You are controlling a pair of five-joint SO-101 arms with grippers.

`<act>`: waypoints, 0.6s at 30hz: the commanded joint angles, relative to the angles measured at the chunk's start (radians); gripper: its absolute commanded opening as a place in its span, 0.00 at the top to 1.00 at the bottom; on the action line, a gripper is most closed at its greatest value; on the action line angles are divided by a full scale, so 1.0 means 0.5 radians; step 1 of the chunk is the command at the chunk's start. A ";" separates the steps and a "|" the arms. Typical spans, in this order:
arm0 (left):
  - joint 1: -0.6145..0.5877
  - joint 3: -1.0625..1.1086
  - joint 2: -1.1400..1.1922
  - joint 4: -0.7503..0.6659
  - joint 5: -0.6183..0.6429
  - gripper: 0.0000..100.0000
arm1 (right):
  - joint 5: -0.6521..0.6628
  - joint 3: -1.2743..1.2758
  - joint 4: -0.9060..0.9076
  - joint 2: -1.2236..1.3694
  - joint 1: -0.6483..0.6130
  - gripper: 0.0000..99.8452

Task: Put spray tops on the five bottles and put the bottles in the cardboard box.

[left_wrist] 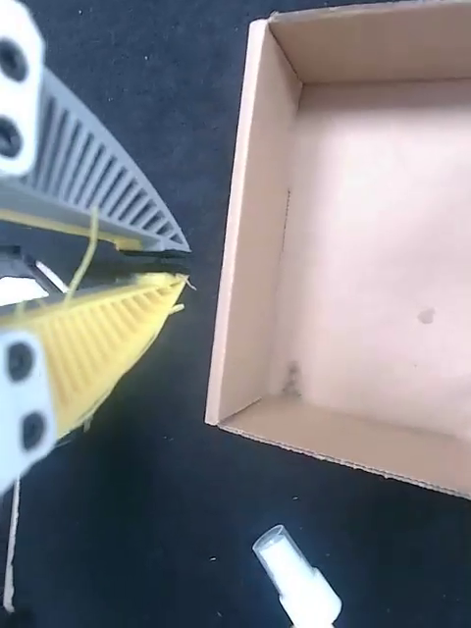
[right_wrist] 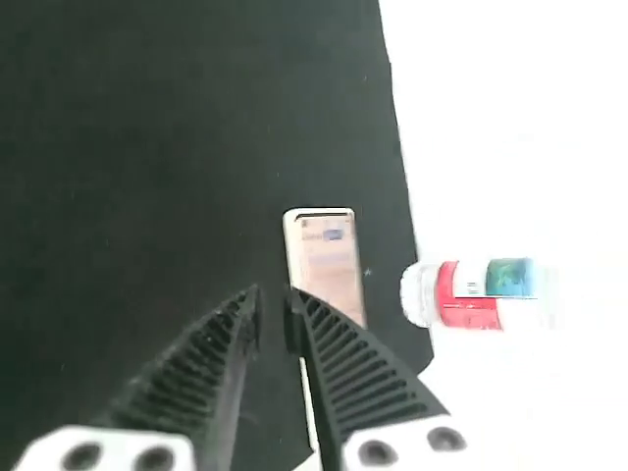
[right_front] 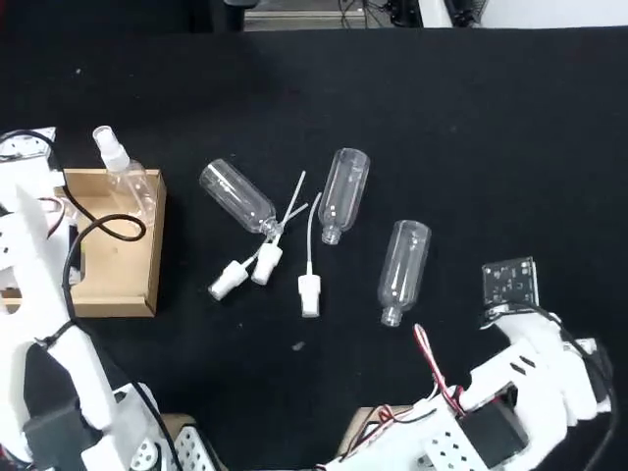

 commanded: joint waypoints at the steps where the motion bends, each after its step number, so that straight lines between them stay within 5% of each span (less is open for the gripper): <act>1: 0.023 -0.109 0.000 0.083 0.018 0.97 | 0.092 -0.121 0.270 -0.213 0.043 0.99; 7: 0.023 -0.094 0.000 0.092 0.018 0.97 | 0.651 -0.226 1.000 -0.207 -0.209 0.99; 18: 0.023 0.002 0.000 0.086 0.012 0.97 | 0.635 -0.222 0.979 -0.198 -0.163 0.99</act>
